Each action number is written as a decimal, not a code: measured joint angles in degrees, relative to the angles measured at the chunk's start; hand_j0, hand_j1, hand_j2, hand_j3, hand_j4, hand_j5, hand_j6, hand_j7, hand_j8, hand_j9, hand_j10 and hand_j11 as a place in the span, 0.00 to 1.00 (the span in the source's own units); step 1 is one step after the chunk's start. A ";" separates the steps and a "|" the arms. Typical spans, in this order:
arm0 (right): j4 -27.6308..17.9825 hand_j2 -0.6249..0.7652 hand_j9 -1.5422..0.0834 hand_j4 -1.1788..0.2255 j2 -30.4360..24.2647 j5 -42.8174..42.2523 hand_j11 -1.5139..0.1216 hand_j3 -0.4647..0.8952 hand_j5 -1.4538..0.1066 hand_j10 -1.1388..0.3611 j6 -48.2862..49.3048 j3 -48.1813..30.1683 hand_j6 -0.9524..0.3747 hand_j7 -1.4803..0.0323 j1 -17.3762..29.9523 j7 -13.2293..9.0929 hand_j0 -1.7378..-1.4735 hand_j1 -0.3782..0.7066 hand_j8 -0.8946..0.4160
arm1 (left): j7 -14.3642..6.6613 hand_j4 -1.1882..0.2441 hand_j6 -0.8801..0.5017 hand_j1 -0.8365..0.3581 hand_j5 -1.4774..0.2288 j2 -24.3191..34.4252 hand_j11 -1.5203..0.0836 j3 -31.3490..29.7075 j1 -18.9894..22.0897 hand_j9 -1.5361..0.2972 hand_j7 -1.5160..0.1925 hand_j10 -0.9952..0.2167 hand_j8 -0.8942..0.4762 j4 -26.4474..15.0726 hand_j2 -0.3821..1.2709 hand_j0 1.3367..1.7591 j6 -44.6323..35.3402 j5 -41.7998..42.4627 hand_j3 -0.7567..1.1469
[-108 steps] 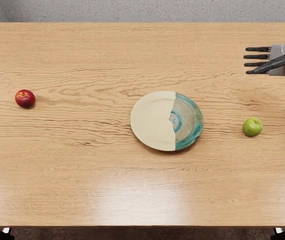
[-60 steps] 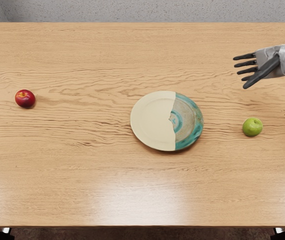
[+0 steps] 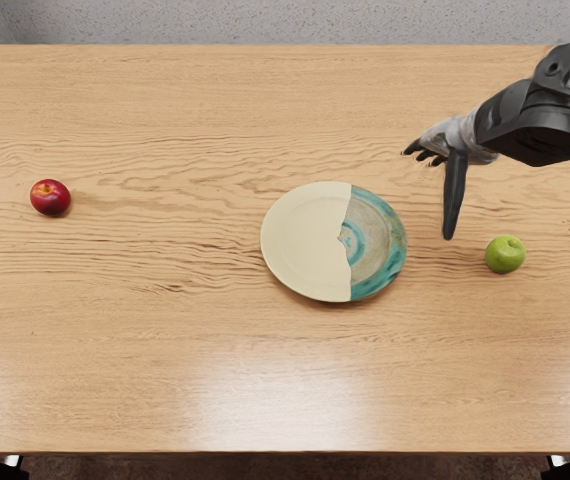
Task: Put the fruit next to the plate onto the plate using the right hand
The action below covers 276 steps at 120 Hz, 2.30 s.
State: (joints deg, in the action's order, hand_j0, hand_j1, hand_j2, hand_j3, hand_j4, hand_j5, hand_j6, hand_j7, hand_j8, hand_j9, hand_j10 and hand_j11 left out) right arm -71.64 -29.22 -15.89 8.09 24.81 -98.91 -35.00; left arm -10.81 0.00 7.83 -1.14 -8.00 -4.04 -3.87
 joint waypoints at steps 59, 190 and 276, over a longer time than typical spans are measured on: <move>-19.74 0.45 0.95 0.84 -3.90 -13.35 0.93 0.34 0.93 0.76 -31.08 10.76 0.72 0.98 4.22 0.00 0.30 0.03 0.68 | 0.00 0.83 0.64 0.99 0.87 0.00 0.95 0.07 0.13 0.84 0.89 0.82 0.65 0.00 0.23 0.76 0.00 0.00 0.40; -17.53 0.43 0.81 0.71 -6.95 -28.94 0.79 0.34 0.79 0.64 -43.09 16.46 0.58 0.83 14.97 0.00 0.30 0.22 0.55 | 0.00 0.83 0.64 0.99 0.87 0.00 0.95 0.01 1.32 0.84 0.89 0.82 0.65 -0.67 0.23 0.76 0.00 0.00 0.40; -17.41 0.40 0.67 0.59 -4.40 -30.58 0.65 0.34 0.64 0.53 -43.09 16.43 0.45 0.68 15.01 0.00 0.30 0.41 0.42 | -0.01 0.83 0.64 0.99 0.87 0.00 0.95 0.16 1.66 0.84 0.89 0.82 0.65 -0.90 0.23 0.76 0.00 0.00 0.40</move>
State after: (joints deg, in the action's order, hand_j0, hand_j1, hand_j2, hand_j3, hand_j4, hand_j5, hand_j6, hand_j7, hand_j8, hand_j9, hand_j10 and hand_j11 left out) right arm -89.04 -33.62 -46.47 -35.01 41.24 -83.90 -35.00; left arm -10.82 0.00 7.98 0.52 -8.89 -4.04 -3.87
